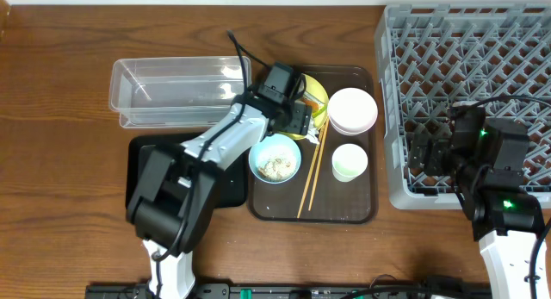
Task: Sort waste into correct bins and load items into the dishwasher rack
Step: 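Carry tissue with left gripper into clear plastic container and release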
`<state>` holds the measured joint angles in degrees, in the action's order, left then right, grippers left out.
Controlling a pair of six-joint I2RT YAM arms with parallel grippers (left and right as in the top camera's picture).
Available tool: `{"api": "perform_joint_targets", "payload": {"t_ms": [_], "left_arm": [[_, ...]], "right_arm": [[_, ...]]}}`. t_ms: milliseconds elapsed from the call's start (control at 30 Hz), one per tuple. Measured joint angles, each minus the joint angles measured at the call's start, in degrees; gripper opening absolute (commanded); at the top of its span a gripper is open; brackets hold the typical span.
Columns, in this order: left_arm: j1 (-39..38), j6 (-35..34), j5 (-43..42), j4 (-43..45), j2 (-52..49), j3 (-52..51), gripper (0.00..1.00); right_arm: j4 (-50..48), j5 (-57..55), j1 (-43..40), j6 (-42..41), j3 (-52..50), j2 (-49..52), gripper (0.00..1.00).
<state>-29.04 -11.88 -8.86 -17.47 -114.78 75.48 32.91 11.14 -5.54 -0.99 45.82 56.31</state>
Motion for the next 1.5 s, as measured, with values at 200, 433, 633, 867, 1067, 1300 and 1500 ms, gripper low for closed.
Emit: {"api": "perform_joint_targets", "payload": {"t_ms": [200, 433, 633, 867, 1067, 1300, 1500], "left_arm": [[-0.92, -0.28, 0.04, 0.5, -0.92, 0.0, 0.12], [1.29, 0.04, 0.07, -0.28, 5.01, -0.02, 0.07], [9.16, 0.04, 0.83, -1.2, 16.87, 0.17, 0.07], [18.4, 0.11, 4.61, -3.08, 19.28, 0.48, 0.61], [18.45, -3.37, 3.63, -1.27, 17.97, 0.46, 0.65], [11.28, -10.34, 2.8, 6.21, 16.28, 0.46, 0.7], [4.57, -11.98, 2.25, 13.6, 8.22, 0.52, 0.7]], "right_arm": [[-0.02, 0.02, 0.0, 0.0, 0.0, 0.0, 0.99], [-0.04, 0.02, 0.0, 0.0, 0.0, 0.0, 0.99], [-0.11, 0.02, 0.0, 0.0, 0.0, 0.0, 0.99], [-0.11, 0.2, 0.0, 0.0, 0.0, 0.0, 0.99], [-0.11, 0.57, 0.0, 0.0, 0.0, 0.0, 0.99], [-0.11, 0.72, 0.0, 0.0, 0.0, 0.0, 0.99], [-0.13, 0.81, 0.0, 0.0, 0.04, 0.0, 0.99]]}}
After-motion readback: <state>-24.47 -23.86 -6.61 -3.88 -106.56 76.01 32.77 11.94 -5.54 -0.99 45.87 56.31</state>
